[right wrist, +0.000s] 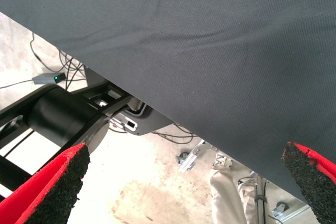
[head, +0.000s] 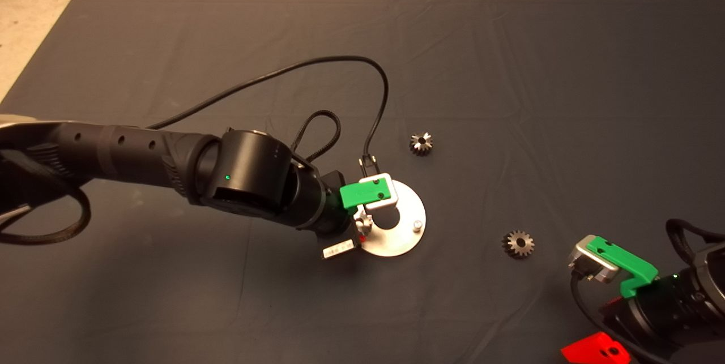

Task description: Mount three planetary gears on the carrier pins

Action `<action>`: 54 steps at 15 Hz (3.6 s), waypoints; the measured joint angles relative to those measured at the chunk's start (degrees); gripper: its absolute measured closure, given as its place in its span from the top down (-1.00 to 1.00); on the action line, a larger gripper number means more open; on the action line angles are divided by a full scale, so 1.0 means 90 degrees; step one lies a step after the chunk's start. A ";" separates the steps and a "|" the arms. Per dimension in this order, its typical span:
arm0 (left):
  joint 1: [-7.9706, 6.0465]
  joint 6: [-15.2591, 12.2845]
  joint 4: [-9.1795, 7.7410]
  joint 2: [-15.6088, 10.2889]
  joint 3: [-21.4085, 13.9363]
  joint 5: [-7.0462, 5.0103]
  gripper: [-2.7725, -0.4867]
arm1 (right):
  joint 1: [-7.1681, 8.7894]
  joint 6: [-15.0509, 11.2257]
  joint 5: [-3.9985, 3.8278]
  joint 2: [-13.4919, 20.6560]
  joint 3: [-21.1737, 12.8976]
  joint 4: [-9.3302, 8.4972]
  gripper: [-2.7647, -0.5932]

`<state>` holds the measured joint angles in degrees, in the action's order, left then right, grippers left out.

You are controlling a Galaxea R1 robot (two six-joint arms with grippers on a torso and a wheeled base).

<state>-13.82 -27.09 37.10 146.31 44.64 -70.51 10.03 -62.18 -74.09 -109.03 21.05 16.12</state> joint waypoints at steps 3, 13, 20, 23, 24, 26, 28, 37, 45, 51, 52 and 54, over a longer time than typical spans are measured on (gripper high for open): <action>0.0005 0.0000 0.0000 0.0005 0.0000 0.0065 -0.70 | 0.0000 0.0007 0.0000 0.0005 0.0000 -0.0005 0.99; 0.0260 0.0009 0.0007 -0.0014 0.0000 0.0202 -0.70 | 0.0002 0.0148 0.0000 0.0100 0.0000 -0.0134 0.99; 0.0264 0.0186 0.0003 -0.0046 0.0096 0.0411 -0.70 | 0.0003 0.0148 0.0001 0.0106 0.0000 -0.0146 0.99; 0.0260 0.0282 0.0003 -0.0012 0.0215 0.0551 -0.70 | 0.0003 0.0148 -0.0003 0.0107 0.0000 -0.0156 0.99; 0.0261 0.0284 0.0003 -0.0009 0.0223 0.0561 -0.70 | 0.0003 0.0148 0.0000 0.0106 0.0000 -0.0158 0.99; 0.0263 0.0312 0.0000 -0.0012 0.0237 0.0585 -0.70 | 0.0003 0.0148 0.0000 0.0106 0.0000 -0.0158 0.99; 0.0263 0.0352 0.0000 -0.0014 0.0237 0.0587 -0.70 | 0.0003 0.0148 0.0001 0.0107 0.0000 -0.0158 0.99; 0.0263 0.0394 0.0005 -0.0038 0.0240 0.0616 -0.71 | 0.0000 0.0165 0.0001 0.0186 0.0000 -0.0165 0.99; 0.0259 0.0398 0.0009 -0.0118 0.0237 0.0662 -0.71 | 0.0003 0.0191 0.0004 0.0214 0.0000 -0.0174 0.99; 0.0263 0.0396 0.0009 -0.0156 0.0214 0.0597 -0.71 | 0.0000 0.0191 0.0001 0.0214 0.0000 -0.0174 0.99; 0.0263 0.0396 0.0020 -0.0188 0.0188 0.0570 -0.71 | 0.0001 0.0191 0.0003 0.0217 0.0000 -0.0175 0.99; 0.0263 0.0393 0.0027 -0.0282 0.0142 0.0568 -0.71 | 0.0003 0.0194 0.0004 0.0214 0.0000 -0.0175 0.99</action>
<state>-11.46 -23.55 37.34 143.77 45.92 -65.40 10.06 -60.44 -74.06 -107.11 21.05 14.54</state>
